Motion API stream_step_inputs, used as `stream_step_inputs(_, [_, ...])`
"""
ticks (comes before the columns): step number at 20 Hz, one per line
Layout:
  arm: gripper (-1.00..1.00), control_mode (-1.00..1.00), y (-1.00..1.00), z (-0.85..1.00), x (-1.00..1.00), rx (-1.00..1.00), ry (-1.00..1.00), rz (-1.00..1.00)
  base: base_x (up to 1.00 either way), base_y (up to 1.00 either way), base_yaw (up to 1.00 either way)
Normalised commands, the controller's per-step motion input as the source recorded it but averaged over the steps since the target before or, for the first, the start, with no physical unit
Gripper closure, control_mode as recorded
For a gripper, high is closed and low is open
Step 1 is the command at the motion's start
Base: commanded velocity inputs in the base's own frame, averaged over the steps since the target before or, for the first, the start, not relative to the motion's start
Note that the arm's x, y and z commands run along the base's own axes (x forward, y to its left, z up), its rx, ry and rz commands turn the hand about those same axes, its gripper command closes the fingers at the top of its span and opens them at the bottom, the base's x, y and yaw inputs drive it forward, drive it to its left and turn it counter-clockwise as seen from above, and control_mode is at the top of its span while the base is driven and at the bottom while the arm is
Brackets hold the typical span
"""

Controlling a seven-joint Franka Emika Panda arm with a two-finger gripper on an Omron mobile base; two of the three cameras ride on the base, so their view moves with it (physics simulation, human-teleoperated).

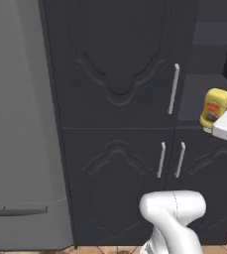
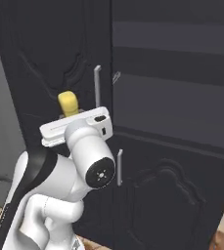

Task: The dining table condiment station is running low on mustard. Refill the condiment station by opening the cabinet and taking the mustard from the cabinet and placing it on the dining table.

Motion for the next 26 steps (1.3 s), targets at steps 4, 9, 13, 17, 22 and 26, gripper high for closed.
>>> stream_step_inputs(4, [1.00,1.00,0.00,0.00,0.00,0.00,0.00,0.00,-0.01,0.61,0.64])
stream_step_inputs(9, [1.00,1.00,0.00,0.00,0.00,0.00,0.00,0.00,-0.04,0.57,0.73])
stream_step_inputs(13, [1.00,1.00,0.00,0.00,0.00,0.00,0.00,0.00,-0.08,0.56,0.73])
stream_step_inputs(17, [1.00,1.00,0.00,0.00,0.00,0.00,0.00,0.00,-0.05,0.57,0.70])
stream_step_inputs(22, [1.00,1.00,0.00,0.00,0.00,0.00,0.00,0.00,-0.07,0.51,0.74])
stream_step_inputs(26, [1.00,1.00,0.00,0.00,0.00,0.00,0.00,0.00,-0.09,0.51,0.74])
